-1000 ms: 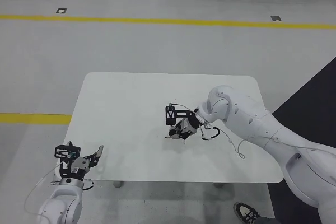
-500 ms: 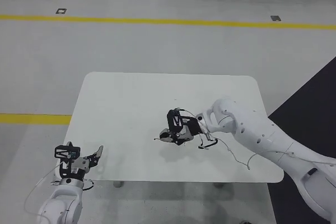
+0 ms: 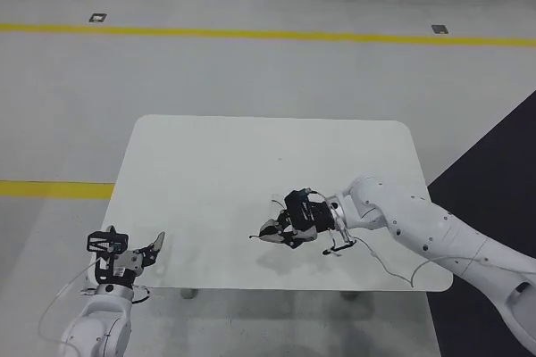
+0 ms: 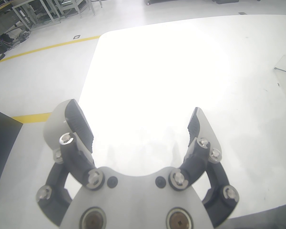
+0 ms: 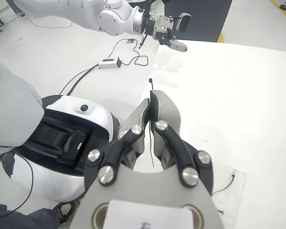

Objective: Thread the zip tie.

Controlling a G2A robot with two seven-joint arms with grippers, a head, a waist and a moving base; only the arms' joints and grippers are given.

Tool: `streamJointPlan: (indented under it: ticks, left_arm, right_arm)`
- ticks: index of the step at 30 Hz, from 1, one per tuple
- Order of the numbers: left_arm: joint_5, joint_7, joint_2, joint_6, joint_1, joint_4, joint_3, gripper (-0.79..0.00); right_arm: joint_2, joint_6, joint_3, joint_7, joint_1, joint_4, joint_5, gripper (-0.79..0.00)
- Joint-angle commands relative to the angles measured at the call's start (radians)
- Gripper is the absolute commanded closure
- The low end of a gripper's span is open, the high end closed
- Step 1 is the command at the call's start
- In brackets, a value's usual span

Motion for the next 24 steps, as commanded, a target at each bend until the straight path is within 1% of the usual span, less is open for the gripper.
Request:
streamJointPlan:
  ticks: [1,4,6,8,10,12,15,17,19,20,24]
  left_arm:
    - [0.0,0.0,0.0,0.0,0.0,0.0,0.0,-0.785]
    - [0.0,0.0,0.0,0.0,0.0,0.0,0.0,-0.785]
    - [0.0,0.0,0.0,0.0,0.0,0.0,0.0,-0.785]
    - [0.0,0.0,0.0,0.0,0.0,0.0,0.0,-0.785]
    - [0.0,0.0,0.0,0.0,0.0,0.0,0.0,-0.785]
    - [0.0,0.0,0.0,0.0,0.0,0.0,0.0,-0.785]
    - [0.0,0.0,0.0,0.0,0.0,0.0,0.0,-0.785]
    - [0.0,0.0,0.0,0.0,0.0,0.0,0.0,-0.785]
    - [0.0,0.0,0.0,0.0,0.0,0.0,0.0,-0.785]
    - [0.0,0.0,0.0,0.0,0.0,0.0,0.0,-0.785]
    - [0.0,0.0,0.0,0.0,0.0,0.0,0.0,-0.785]
  right_arm:
    - [0.0,0.0,0.0,0.0,0.0,0.0,0.0,0.0]
    - [0.0,0.005,0.001,0.002,-0.001,-0.006,-0.005,0.0]
    - [0.001,0.062,0.02,0.039,0.002,-0.053,-0.093,0.0]
    - [0.01,0.126,0.043,0.06,0.005,-0.108,-0.23,0.0]
    - [0.028,0.149,0.068,-0.002,-0.019,-0.139,-0.313,0.0]
    - [0.052,0.182,0.101,-0.086,-0.03,-0.184,-0.458,0.0]
    - [0.102,0.267,0.145,-0.25,-0.069,-0.251,-0.695,0.0]
    - [0.14,0.299,0.173,-0.374,-0.098,-0.273,-0.816,0.0]
    - [0.176,0.328,0.209,-0.491,-0.129,-0.275,-0.872,0.0]
    - [0.191,0.33,0.228,-0.527,-0.149,-0.258,-0.864,0.0]
    - [0.196,0.328,0.234,-0.529,-0.154,-0.254,-0.86,0.0]
